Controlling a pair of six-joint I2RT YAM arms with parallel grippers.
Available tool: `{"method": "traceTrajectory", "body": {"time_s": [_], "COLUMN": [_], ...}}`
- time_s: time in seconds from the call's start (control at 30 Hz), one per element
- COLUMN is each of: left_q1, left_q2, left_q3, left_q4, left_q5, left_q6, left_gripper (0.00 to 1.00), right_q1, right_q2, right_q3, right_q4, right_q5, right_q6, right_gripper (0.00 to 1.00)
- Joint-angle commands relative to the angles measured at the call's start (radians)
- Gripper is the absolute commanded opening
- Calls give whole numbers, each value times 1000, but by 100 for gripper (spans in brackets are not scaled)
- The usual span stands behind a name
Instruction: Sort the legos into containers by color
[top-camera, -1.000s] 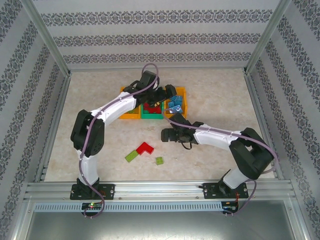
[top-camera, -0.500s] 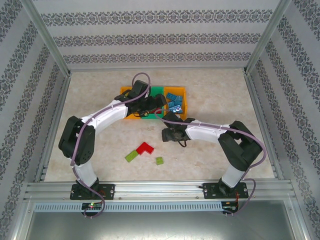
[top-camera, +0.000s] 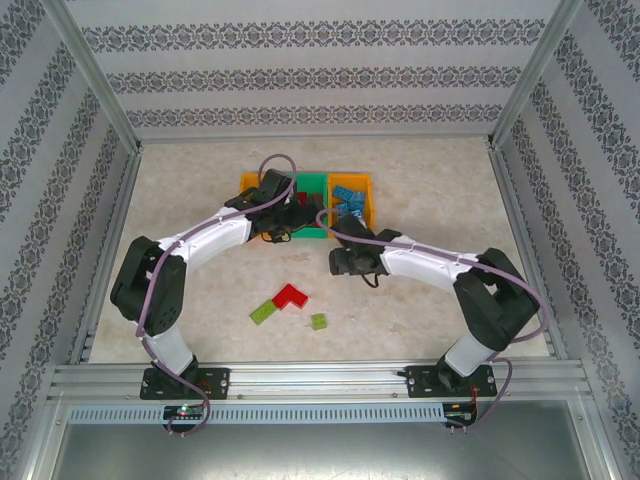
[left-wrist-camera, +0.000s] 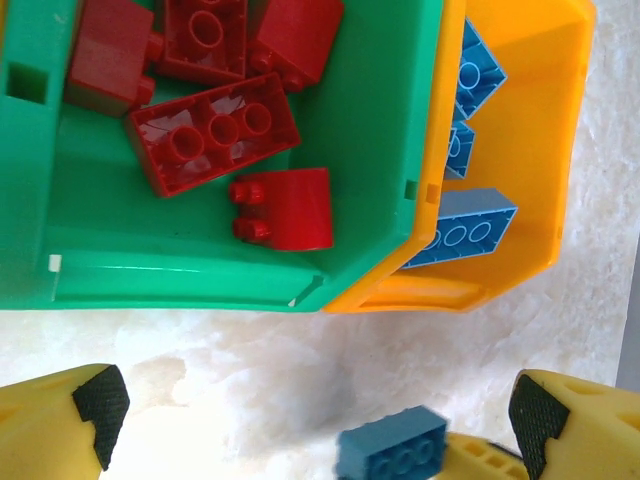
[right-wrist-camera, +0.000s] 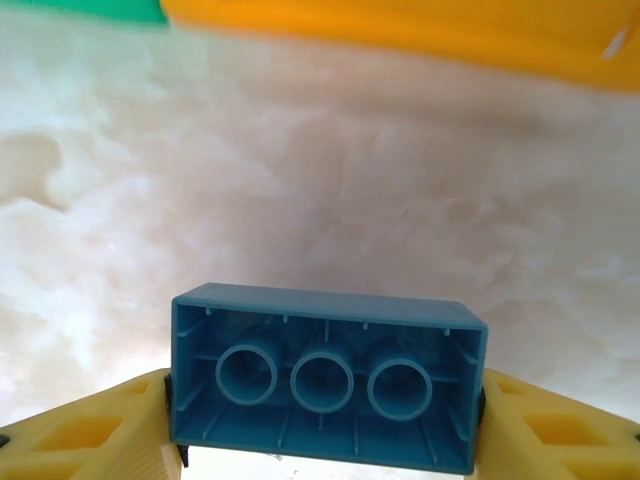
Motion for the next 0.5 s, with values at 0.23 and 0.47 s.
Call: {"method": "traceTrajectory", "body": {"time_s": [0.23,0.47], "left_q1": [15,14], "left_q2": [-124,-189], "left_q3": [-106,-217], "left_q4": [-114,-158], "left_q5": [-102,-123], "left_q6": [98,101], "left_gripper": [99,100], "right_q1": [-256,-328], "right_q2": [29,199], "right_q3": [212,421], "right_q4": [97,57], "right_q5": [-312,-371], "right_q6": [-49,-26], "right_gripper": [61,62]}}
